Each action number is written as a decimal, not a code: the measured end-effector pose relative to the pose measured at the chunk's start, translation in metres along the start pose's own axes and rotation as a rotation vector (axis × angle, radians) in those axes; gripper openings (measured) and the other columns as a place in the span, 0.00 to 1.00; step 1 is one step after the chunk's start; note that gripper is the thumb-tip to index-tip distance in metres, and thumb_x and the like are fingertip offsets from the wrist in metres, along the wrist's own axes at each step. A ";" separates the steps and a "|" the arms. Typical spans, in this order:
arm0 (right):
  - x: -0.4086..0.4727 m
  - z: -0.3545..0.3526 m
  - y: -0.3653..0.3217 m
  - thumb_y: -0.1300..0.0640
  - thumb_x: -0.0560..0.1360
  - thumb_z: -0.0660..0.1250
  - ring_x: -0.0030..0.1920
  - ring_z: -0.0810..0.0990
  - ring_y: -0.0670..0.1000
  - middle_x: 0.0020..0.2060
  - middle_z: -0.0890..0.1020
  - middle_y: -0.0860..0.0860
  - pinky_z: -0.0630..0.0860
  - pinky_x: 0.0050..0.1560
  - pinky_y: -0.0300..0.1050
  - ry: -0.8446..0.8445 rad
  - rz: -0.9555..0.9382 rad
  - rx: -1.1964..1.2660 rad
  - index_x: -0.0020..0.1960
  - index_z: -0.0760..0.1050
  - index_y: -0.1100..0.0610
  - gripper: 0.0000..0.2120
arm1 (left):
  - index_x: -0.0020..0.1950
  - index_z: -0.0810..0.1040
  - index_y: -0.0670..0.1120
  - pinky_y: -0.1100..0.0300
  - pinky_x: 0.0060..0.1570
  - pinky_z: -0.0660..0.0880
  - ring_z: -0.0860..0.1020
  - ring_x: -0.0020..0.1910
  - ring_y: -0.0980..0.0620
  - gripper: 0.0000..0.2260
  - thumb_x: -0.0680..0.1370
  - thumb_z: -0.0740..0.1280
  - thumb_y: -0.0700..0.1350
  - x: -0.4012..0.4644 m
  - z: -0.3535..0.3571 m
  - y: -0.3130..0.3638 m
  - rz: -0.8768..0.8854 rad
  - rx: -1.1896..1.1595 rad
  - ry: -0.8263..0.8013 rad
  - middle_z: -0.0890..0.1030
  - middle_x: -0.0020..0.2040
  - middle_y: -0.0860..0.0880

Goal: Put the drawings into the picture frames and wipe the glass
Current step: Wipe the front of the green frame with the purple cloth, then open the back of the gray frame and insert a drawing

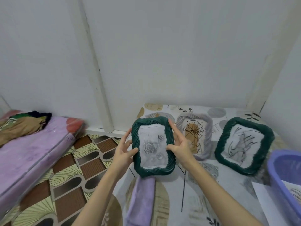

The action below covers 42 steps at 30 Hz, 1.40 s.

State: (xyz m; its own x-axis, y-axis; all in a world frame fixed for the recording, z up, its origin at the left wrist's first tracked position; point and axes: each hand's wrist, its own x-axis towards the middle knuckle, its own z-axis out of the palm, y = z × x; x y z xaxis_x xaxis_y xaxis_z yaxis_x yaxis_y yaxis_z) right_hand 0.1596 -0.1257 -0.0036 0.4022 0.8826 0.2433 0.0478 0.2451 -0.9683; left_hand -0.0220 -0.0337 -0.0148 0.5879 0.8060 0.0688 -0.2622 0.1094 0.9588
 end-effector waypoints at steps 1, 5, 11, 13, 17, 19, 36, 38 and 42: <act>0.013 0.001 0.008 0.80 0.64 0.59 0.72 0.62 0.48 0.68 0.67 0.41 0.61 0.71 0.61 0.007 0.000 -0.002 0.67 0.64 0.40 0.43 | 0.63 0.69 0.63 0.50 0.46 0.80 0.75 0.61 0.43 0.31 0.74 0.64 0.30 0.010 -0.003 -0.002 0.005 0.004 0.015 0.74 0.62 0.42; 0.052 0.002 0.031 0.82 0.65 0.57 0.72 0.64 0.49 0.68 0.68 0.41 0.63 0.70 0.62 0.058 0.014 0.044 0.64 0.66 0.38 0.44 | 0.63 0.69 0.65 0.48 0.49 0.79 0.72 0.65 0.42 0.30 0.73 0.64 0.32 0.046 -0.012 -0.011 0.030 0.041 0.052 0.72 0.65 0.40; 0.082 0.005 0.044 0.81 0.67 0.58 0.69 0.68 0.48 0.61 0.71 0.34 0.71 0.65 0.55 0.071 0.015 0.072 0.67 0.63 0.40 0.43 | 0.67 0.66 0.62 0.51 0.51 0.80 0.75 0.62 0.43 0.30 0.74 0.65 0.32 0.075 -0.013 -0.017 0.073 0.095 0.086 0.71 0.63 0.40; 0.085 0.005 0.049 0.81 0.67 0.59 0.70 0.67 0.48 0.63 0.70 0.36 0.69 0.67 0.58 0.068 0.013 0.032 0.66 0.63 0.38 0.43 | 0.67 0.65 0.61 0.51 0.51 0.80 0.75 0.62 0.42 0.30 0.76 0.62 0.30 0.077 -0.013 -0.020 0.080 0.103 0.096 0.71 0.63 0.41; 0.077 0.006 0.050 0.77 0.69 0.59 0.62 0.75 0.49 0.72 0.62 0.42 0.75 0.61 0.54 0.029 -0.019 -0.170 0.70 0.56 0.36 0.44 | 0.67 0.66 0.63 0.49 0.51 0.80 0.75 0.61 0.43 0.30 0.76 0.62 0.31 0.069 -0.014 -0.024 0.105 0.130 0.104 0.72 0.63 0.39; 0.070 0.005 0.046 0.74 0.72 0.59 0.37 0.79 0.48 0.74 0.58 0.45 0.79 0.39 0.37 -0.016 -0.018 -0.315 0.72 0.49 0.35 0.44 | 0.67 0.64 0.62 0.52 0.50 0.80 0.76 0.60 0.44 0.30 0.75 0.64 0.33 0.061 -0.013 -0.026 0.133 0.157 0.093 0.73 0.61 0.40; 0.058 -0.004 0.032 0.73 0.73 0.60 0.41 0.75 0.56 0.54 0.74 0.60 0.79 0.46 0.58 -0.077 0.072 -0.629 0.62 0.43 0.22 0.48 | 0.66 0.58 0.66 0.62 0.43 0.81 0.79 0.50 0.48 0.35 0.75 0.63 0.29 0.026 -0.003 -0.031 0.129 0.349 0.166 0.72 0.56 0.51; 0.057 -0.005 0.029 0.72 0.73 0.61 0.45 0.77 0.58 0.56 0.74 0.58 0.79 0.48 0.57 -0.072 0.065 -0.634 0.64 0.43 0.24 0.48 | 0.69 0.56 0.63 0.60 0.48 0.79 0.76 0.55 0.48 0.35 0.74 0.65 0.31 0.024 -0.001 -0.029 0.126 0.378 0.183 0.71 0.60 0.48; 0.028 -0.018 0.014 0.70 0.75 0.61 0.53 0.74 0.48 0.57 0.70 0.47 0.74 0.56 0.37 0.055 -0.011 -0.588 0.70 0.48 0.36 0.39 | 0.74 0.58 0.50 0.52 0.71 0.60 0.62 0.69 0.51 0.35 0.71 0.69 0.35 0.023 0.008 -0.031 0.403 0.816 0.350 0.65 0.71 0.48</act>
State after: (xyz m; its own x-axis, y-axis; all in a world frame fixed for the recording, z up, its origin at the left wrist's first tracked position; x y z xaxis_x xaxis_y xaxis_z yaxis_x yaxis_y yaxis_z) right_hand 0.1883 -0.1050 -0.0111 0.4454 0.8552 0.2653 0.5445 -0.0235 -0.8385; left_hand 0.0055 -0.0236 -0.0402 0.2755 0.8362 0.4741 0.2943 -0.5429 0.7865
